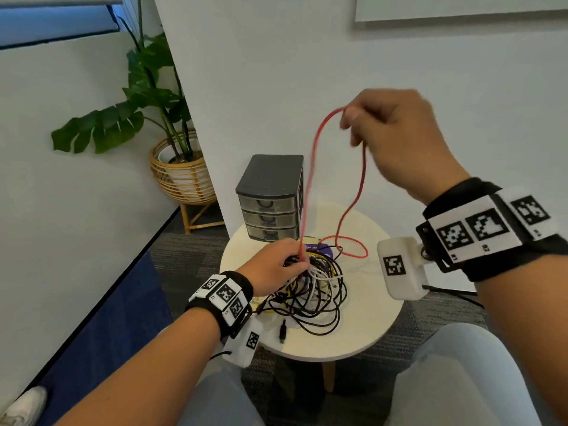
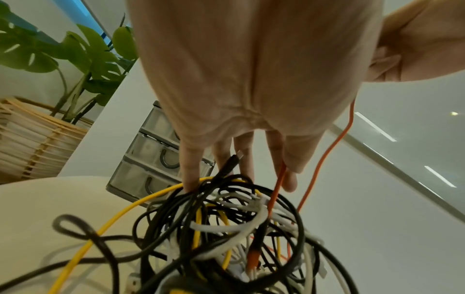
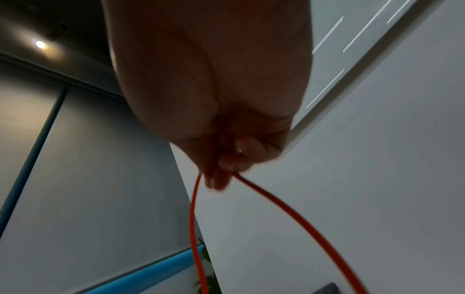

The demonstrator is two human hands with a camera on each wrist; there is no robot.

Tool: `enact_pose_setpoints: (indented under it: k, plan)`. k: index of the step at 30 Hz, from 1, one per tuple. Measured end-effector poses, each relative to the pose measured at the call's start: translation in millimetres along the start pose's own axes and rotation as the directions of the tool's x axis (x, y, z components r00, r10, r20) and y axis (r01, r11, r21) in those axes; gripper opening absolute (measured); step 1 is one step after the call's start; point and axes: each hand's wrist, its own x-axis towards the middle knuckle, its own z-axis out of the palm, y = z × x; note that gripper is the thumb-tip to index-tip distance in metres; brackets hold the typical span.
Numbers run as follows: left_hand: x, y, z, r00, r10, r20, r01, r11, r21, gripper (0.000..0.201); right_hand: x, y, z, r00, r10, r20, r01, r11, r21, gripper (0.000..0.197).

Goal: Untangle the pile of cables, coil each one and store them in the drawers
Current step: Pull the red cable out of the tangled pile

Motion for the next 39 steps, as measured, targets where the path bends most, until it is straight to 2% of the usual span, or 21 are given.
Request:
enact_pose_setpoints:
  k: [2, 3, 6, 10, 14, 17, 20, 22, 24, 27, 31, 35, 39]
  plan:
    - [0.9, -3.5, -0.7, 1.000, 0.006, 0.007, -0.006, 1.000, 0.026, 0.016, 4.0, 0.9, -6.3, 0.979, 0.009, -0.202, 0.004, 0.998, 0.063, 0.024]
    - [1.9, -4.8, -1.5, 1.000, 0.002, 0.012, -0.002, 1.000, 0.027, 0.019, 5.2, 1.1, -8.6, 0.970, 0.017, -0.243, -0.004, 0.999, 0.053, 0.024]
    - [5.1, -2.9, -3.7, 0.999, 0.008, 0.039, -0.010, 0.998, 0.058, 0.022, 7.3, 3.7, -9.5, 0.969, 0.016, -0.248, -0.013, 1.000, 0.013, 0.024]
    - [5.1, -3.5, -2.3, 1.000, -0.002, 0.027, 0.000, 0.999, 0.053, 0.018, 10.1, 6.5, -10.1, 0.967, 0.061, -0.249, -0.043, 0.996, 0.078, 0.024]
    - [2.6, -5.9, -1.8, 1.000, -0.017, 0.004, 0.017, 0.999, 0.030, 0.011, 17.6, 7.6, -17.3, 0.924, 0.070, -0.377, -0.016, 0.989, 0.144, 0.024]
    - [2.5, -6.3, -5.2, 0.998, -0.067, -0.002, 0.067, 0.997, -0.046, 0.006, 23.1, 7.4, -19.7, 0.920, 0.072, -0.386, 0.006, 0.980, 0.198, 0.025]
    - [4.4, 1.7, -16.7, 0.991, -0.132, -0.017, 0.127, 0.973, -0.191, 0.027, 24.3, 6.7, -22.0, 0.926, 0.086, -0.368, 0.018, 0.963, 0.270, 0.025]
    - [7.5, 10.6, -28.4, 0.987, -0.142, -0.077, 0.113, 0.947, -0.299, 0.043, 24.6, 8.0, -23.7, 0.925, 0.103, -0.365, 0.031, 0.939, 0.344, 0.023]
    - [10.7, 17.8, -39.7, 0.977, -0.157, -0.142, 0.100, 0.934, -0.342, 0.047, 26.3, 13.5, -22.3, 0.925, 0.129, -0.359, 0.031, 0.913, 0.407, 0.021]
    - [12.8, 20.6, -47.9, 0.977, -0.157, -0.147, 0.120, 0.965, -0.234, 0.039, 27.6, 35.4, -8.5, 0.945, 0.174, -0.276, -0.038, 0.898, 0.438, 0.018]
    - [6.1, 11.2, -37.3, 0.985, -0.175, -0.006, 0.174, 0.983, -0.051, 0.034, 13.0, 89.4, 25.2, 0.973, 0.230, -0.028, -0.203, 0.903, 0.378, 0.021]
    - [0.9, 1.9, -20.8, 0.969, -0.235, 0.070, 0.233, 0.972, 0.032, 0.045, -18.7, 132.3, 57.9, 0.947, 0.265, 0.181, -0.299, 0.934, 0.195, 0.019]
    - [0.0, -1.6, -8.1, 0.966, -0.248, 0.079, 0.251, 0.967, -0.035, 0.048, -44.3, 162.7, 83.1, 0.908, 0.268, 0.323, -0.265, 0.963, -0.055, 0.018]
